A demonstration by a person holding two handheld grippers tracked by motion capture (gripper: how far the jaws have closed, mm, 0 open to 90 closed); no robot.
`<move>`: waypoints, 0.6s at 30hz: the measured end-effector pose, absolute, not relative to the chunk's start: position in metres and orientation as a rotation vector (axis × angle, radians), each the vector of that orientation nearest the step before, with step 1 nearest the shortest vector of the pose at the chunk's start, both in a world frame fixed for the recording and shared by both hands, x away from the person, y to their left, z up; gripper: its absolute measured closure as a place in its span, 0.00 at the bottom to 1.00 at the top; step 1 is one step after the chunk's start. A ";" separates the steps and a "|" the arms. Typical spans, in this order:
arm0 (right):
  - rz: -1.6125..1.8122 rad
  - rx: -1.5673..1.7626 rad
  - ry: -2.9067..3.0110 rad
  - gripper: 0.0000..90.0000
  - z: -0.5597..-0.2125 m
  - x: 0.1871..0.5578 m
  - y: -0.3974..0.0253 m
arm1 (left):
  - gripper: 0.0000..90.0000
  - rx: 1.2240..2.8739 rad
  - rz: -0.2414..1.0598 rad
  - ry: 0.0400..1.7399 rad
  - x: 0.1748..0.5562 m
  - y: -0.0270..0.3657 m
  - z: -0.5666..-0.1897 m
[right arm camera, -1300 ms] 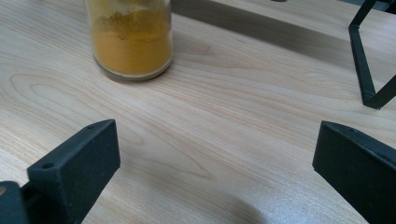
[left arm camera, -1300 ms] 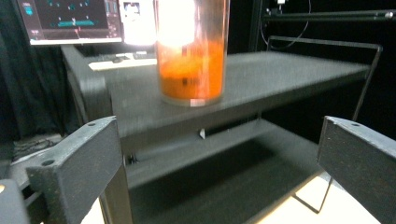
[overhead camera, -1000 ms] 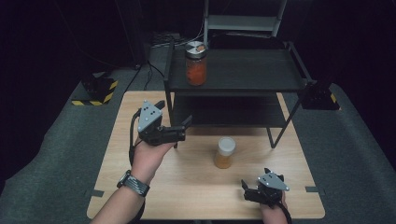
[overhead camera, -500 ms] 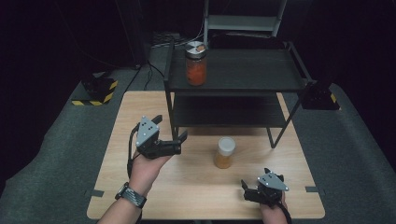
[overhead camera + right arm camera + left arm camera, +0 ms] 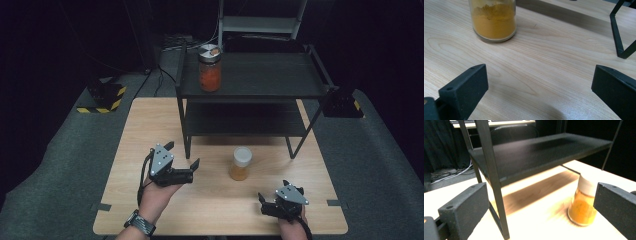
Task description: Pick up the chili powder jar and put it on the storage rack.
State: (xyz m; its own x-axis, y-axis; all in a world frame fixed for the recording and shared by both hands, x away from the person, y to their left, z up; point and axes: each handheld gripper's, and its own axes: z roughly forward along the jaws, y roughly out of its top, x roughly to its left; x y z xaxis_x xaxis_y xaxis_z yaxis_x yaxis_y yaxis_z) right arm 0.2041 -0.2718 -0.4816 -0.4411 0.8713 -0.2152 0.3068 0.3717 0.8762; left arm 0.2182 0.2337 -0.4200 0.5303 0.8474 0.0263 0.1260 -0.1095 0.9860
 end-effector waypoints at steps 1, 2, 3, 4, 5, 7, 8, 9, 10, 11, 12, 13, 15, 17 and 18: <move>1.032 1.016 1.937 0.00 -0.482 0.204 -0.272 | 0.00 1.585 0.754 0.857 0.218 0.234 -0.423; 1.031 1.015 1.937 0.00 -0.482 0.204 -0.272 | 0.00 1.589 0.751 0.863 0.217 0.234 -0.426; 1.030 1.014 1.937 0.00 -0.482 0.204 -0.271 | 0.00 1.593 0.749 0.863 0.217 0.235 -0.429; 1.029 1.015 1.937 0.00 -0.482 0.204 -0.271 | 0.00 1.599 0.749 0.864 0.216 0.235 -0.432; 1.028 1.015 1.937 0.00 -0.482 0.204 -0.271 | 0.00 1.602 0.749 0.866 0.216 0.235 -0.435; 1.027 1.016 1.936 0.00 -0.482 0.204 -0.271 | 0.00 1.609 0.750 0.868 0.215 0.236 -0.441; 1.027 1.015 1.936 0.00 -0.482 0.204 -0.271 | 0.00 1.614 0.748 0.868 0.214 0.237 -0.444; 1.027 1.015 1.936 0.00 -0.482 0.204 -0.271 | 0.00 1.617 0.741 0.872 0.214 0.238 -0.447; 1.027 1.016 1.936 0.00 -0.482 0.204 -0.271 | 0.00 1.626 0.736 0.877 0.214 0.238 -0.449; 1.026 1.016 1.935 0.00 -0.482 0.204 -0.270 | 0.00 1.634 0.732 0.880 0.213 0.238 -0.452; 1.026 1.017 1.934 0.00 -0.482 0.204 -0.270 | 0.00 1.639 0.726 0.882 0.213 0.239 -0.455; 1.025 1.017 1.933 0.00 -0.482 0.204 -0.270 | 0.00 1.646 0.726 0.884 0.213 0.239 -0.459; 1.025 1.017 1.932 0.00 -0.482 0.203 -0.270 | 0.00 1.655 0.723 0.889 0.212 0.240 -0.465; 1.024 1.018 1.930 0.00 -0.482 0.203 -0.270 | 0.00 1.666 0.716 0.896 0.212 0.242 -0.470; 1.024 1.018 1.930 0.00 -0.482 0.203 -0.270 | 0.00 1.667 0.706 0.901 0.212 0.243 -0.473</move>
State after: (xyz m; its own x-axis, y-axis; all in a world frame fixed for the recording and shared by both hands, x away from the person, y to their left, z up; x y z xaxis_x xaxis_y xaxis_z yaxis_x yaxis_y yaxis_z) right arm 0.2033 -0.2699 -0.4820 -0.4333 0.8736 -0.2217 0.3061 0.3740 0.8755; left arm 0.2120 0.2428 -0.4733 0.5400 0.8416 0.0123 0.2132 -0.1510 0.9653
